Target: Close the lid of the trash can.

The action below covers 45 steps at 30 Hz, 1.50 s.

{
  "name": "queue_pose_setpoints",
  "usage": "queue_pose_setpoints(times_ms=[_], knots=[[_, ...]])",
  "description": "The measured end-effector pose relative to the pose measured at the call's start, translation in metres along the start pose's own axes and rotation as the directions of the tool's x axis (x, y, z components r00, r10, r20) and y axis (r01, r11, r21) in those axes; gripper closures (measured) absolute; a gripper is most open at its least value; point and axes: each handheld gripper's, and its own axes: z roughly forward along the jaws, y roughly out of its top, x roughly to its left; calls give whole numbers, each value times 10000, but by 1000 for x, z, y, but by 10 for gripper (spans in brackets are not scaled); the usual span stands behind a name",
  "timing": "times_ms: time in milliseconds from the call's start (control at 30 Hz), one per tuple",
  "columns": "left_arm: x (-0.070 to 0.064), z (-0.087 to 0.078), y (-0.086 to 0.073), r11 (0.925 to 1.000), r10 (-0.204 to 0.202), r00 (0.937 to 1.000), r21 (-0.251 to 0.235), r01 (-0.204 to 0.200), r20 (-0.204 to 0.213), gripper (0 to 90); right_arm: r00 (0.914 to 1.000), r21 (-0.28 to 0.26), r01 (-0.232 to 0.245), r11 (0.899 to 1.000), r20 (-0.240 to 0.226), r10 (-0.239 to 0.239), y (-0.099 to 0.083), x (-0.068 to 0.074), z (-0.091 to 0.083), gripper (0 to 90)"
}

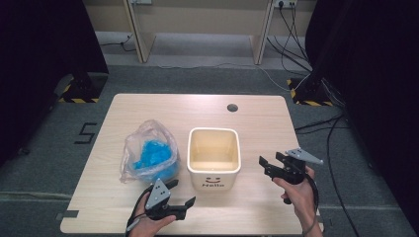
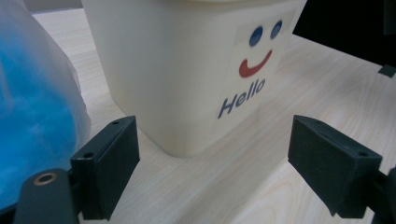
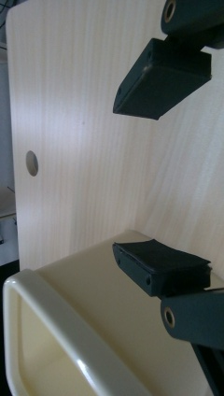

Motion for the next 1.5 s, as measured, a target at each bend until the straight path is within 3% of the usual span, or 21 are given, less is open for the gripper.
queue_pose_setpoints(times_ms=[233, 700, 1100, 1300, 1500], knots=[[3, -2, -9, 9998, 149, 9999, 156, -149, -4, 156, 9999, 84, -73, 9999, -112, 74, -20, 0, 0, 270], [8, -3, -20, 9984, 193, 9998, 536, -190, -49, 156, 9991, 346, -3, 9994, -430, 18, -39, 8, -1, 237], [6, 1, -30, 9903, 511, 9987, 1302, -495, -92, 156, 9974, 635, -196, 9978, -685, 239, -58, 6, -7, 195], [10, -1, -32, 9838, 608, 9978, 1703, -557, -250, 156, 9951, 916, 269, 9954, -973, -179, -66, 18, -4, 173], [12, -6, -34, 9828, 514, 9981, 1789, -446, -334, 156, 9931, 1056, 448, 9934, -1127, -328, -71, 24, -5, 166]])
